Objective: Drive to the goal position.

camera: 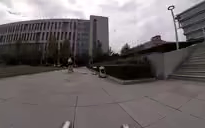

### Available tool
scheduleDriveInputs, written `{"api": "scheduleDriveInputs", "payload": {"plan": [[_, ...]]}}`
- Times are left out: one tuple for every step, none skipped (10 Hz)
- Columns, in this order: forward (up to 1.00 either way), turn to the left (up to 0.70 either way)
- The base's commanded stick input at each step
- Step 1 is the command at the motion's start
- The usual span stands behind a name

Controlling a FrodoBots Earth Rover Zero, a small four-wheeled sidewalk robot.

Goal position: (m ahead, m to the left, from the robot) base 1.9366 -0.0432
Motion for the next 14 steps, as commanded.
{"api": "scheduleDriveInputs", "payload": {"plan": [[0.7,0.0],[0.7,0.0],[0.7,0.0],[0.7,0.0],[0.7,0.0],[0.7,-0.02],[0.7,-0.21],[0.7,-0.35],[0.7,-0.35],[0.7,-0.35],[0.7,-0.28],[0.7,0.0],[0.7,0.0],[0.7,0.0]]}}
